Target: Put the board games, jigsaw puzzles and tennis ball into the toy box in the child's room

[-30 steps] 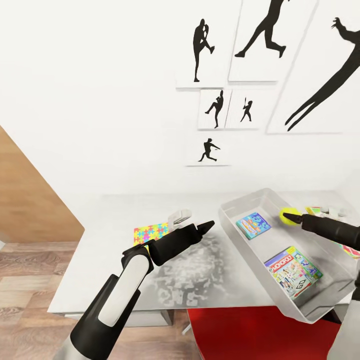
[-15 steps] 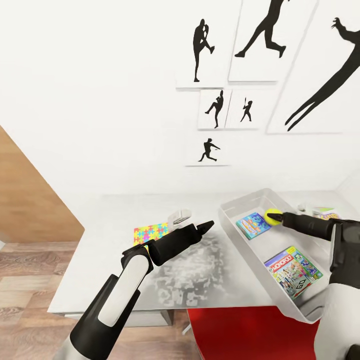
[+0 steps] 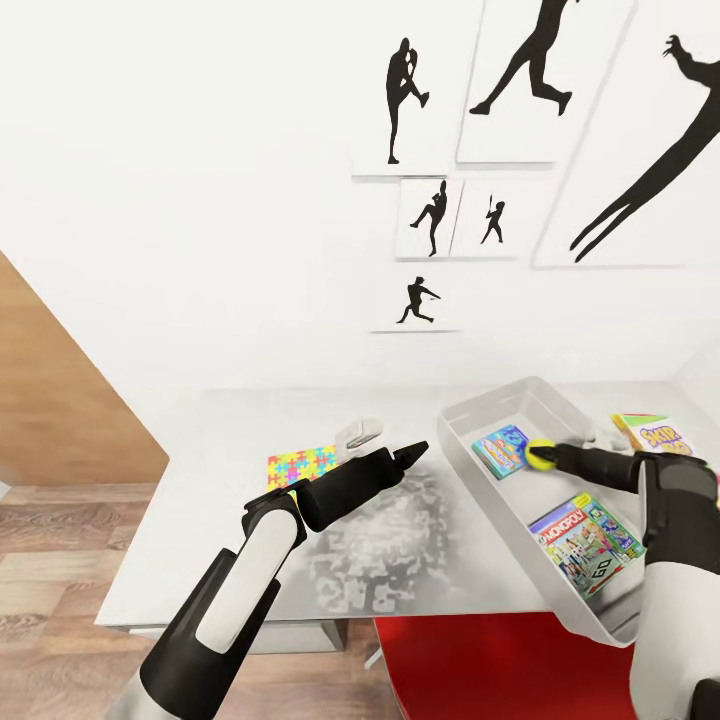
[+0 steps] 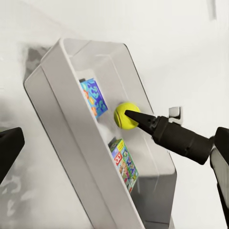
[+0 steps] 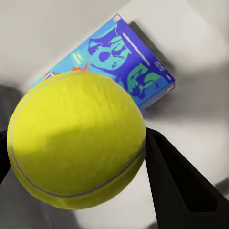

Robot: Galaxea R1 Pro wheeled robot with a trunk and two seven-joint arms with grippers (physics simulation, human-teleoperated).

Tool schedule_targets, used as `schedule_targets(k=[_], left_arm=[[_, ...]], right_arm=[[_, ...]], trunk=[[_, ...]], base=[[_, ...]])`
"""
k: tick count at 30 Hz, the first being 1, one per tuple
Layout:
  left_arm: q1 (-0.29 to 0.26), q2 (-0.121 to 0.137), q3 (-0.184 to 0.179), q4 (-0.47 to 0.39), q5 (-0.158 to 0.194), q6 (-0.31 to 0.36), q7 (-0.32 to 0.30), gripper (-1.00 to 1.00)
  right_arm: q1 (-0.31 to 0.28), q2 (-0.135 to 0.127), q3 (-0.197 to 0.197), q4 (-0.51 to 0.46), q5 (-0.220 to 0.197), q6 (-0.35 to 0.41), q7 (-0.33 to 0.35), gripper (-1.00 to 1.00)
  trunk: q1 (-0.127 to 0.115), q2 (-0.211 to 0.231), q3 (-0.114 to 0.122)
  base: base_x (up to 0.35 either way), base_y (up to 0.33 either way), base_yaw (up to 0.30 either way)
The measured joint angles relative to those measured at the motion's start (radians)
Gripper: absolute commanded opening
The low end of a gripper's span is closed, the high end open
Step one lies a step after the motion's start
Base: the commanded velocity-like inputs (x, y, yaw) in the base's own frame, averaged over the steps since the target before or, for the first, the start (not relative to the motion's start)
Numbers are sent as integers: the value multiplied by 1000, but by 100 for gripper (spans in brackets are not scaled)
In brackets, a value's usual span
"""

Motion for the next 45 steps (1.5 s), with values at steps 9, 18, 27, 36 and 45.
schedule_targets(k=[9, 18, 27, 36, 45], left_arm=[[-1, 1, 0, 0, 0, 0, 0, 100], [-2, 1, 0, 0, 0, 1, 0, 100], [-2, 1, 0, 0, 0, 2, 0, 100], [-2, 1, 0, 0, 1, 2, 0, 100], [-4, 1, 0, 0, 3, 3, 1, 100]], right_arm=[[0, -18, -4, 33, -2, -25, -12, -100], [0, -22, -4, 36, -3, -27, -13, -100], [0, -33, -4, 37, -4, -28, -13, -100], [0, -38, -5, 36, -6, -26, -13, 100], [2, -38, -5, 27, -7, -26, -11, 100]], trunk=[[0, 0, 0], [0, 0, 0], [0, 0, 0], [0, 0, 0], [0, 0, 0]], base=[[0, 0, 0], [0, 0, 0], [0, 0, 0], [0, 0, 0], [0, 0, 0]])
